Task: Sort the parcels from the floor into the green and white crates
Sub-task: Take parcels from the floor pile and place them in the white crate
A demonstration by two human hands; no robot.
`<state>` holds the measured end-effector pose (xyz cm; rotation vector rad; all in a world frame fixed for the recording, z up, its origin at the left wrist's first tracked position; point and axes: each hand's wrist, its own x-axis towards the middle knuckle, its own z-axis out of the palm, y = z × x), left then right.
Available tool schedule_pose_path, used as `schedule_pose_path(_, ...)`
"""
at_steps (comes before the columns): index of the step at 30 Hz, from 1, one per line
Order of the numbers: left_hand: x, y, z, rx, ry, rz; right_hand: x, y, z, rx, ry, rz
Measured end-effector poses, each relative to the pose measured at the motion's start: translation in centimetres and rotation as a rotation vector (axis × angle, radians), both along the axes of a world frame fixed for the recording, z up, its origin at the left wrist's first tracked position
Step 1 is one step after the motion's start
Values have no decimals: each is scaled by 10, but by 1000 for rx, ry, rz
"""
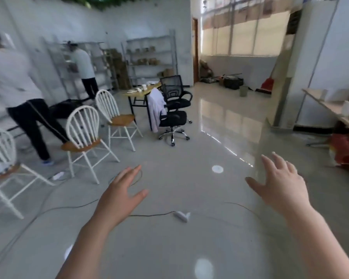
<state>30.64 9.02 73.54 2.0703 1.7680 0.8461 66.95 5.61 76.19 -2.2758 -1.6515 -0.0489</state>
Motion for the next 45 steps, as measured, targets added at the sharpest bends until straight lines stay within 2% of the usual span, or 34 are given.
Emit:
schedule_pose_path(5, -143, -31, -14, -51, 27, 315, -132, 79, -14, -30, -31, 317)
schedule_pose_path(10, -233, -74, -50, -133, 2, 627, -255, 147, -41, -121, -53, 610)
schedule_pose_path(13, -263, -99, -78, -227, -65, 796, -328, 177, -74, -242, 52, 813)
schedule_pose_path(18, -287, -122, -126, -315, -170, 1082, -440, 215, -118, -327, 142, 1083)
schedule_pose_path(24, -306, -131, -207, -329, -194, 1261, -536, 218, -180, -267, 214, 1295)
schedule_pose_path(30, -313, -160, -353, -302, -271, 1330, -598, 193, -301, -149, 350, 1464)
schedule_pose_path(36, -327, -178, -545, -426, -250, 1336, -652, 164, -482, -121, 399, 1576)
schedule_pose_path(40, -341, -176, -678, -547, -278, 1273, -701, 138, -611, -141, 137, 1675)
schedule_pose_path(42, -348, -176, -736, -602, -241, 1239, -723, 129, -668, -225, -50, 1668)
schedule_pose_path(45, -355, -177, -803, -624, -253, 1232, -743, 121, -736, -329, -221, 1656)
